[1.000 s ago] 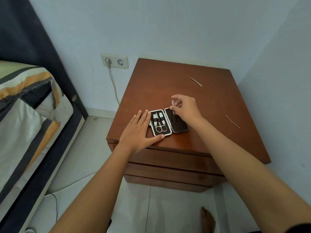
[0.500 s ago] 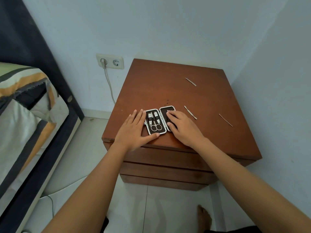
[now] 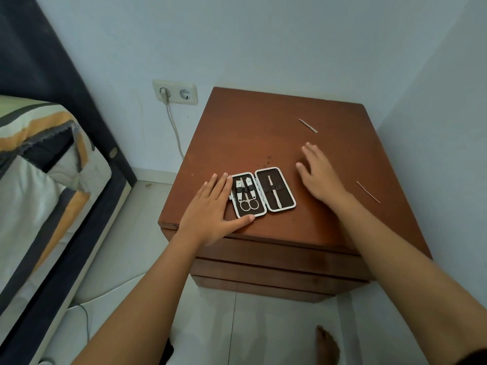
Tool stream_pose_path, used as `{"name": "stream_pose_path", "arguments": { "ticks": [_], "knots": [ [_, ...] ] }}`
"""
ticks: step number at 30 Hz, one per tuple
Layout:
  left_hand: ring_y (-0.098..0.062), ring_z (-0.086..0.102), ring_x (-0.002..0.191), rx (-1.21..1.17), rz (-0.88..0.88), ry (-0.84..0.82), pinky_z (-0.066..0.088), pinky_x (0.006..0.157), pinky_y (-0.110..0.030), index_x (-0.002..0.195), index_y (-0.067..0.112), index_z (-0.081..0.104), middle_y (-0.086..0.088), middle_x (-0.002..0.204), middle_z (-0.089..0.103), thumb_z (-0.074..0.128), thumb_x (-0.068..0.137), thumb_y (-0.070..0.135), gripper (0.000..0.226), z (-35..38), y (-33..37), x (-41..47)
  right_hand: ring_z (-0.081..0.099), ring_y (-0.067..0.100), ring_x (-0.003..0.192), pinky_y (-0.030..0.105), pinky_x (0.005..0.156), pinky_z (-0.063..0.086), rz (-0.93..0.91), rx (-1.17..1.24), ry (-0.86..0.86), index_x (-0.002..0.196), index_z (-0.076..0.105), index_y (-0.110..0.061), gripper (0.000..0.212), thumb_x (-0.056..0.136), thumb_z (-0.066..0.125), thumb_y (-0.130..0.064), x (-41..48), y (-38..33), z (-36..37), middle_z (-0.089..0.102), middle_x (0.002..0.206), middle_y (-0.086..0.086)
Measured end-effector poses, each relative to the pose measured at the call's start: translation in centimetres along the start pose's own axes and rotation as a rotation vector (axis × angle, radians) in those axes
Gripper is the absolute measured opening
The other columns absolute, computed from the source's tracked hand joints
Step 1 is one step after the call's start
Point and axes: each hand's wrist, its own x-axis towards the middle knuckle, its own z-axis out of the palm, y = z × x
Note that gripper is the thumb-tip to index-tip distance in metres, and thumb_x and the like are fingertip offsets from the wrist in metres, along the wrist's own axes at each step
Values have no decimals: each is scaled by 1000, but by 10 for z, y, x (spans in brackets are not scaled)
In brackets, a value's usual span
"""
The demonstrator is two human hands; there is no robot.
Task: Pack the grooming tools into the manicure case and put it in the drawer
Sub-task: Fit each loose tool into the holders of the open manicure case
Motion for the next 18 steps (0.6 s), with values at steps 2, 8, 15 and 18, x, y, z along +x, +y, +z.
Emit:
{"name": "stream_pose_path", "arguments": {
  "ticks": [2,8,15,18],
  "knots": [
    [-11,-11,144,3,2,15,-9,115,-28,150,20,-3,5,159,-3,21,70,84,105,0,0,1,12,21,145,35,117,13,96,-44,-5,143,27,-8,52,97,39,-27,29,11,-3,20,156,6],
    [-10,-10,144,10,12,44,-10,114,-27,150,20,-1,6,159,-1,24,71,84,105,0,0,0,6,25,146,42,119,9,166,-156,-137,145,16,-7,57,98,34,-33,85,15,-8,9,158,10],
    [-10,-9,144,16,9,35,-9,114,-26,150,20,0,6,159,0,25,71,83,104,-1,2,0,14,25,145,40,118,18,137,-189,-176,142,25,-7,54,98,34,-37,61,21,-17,16,157,10],
    [-11,-8,145,23,3,30,-8,114,-27,150,19,1,5,159,1,23,70,84,105,0,1,0,21,27,142,39,115,22,113,-161,-114,139,33,-5,48,98,37,-30,30,23,-20,24,155,11]
  ]
}}
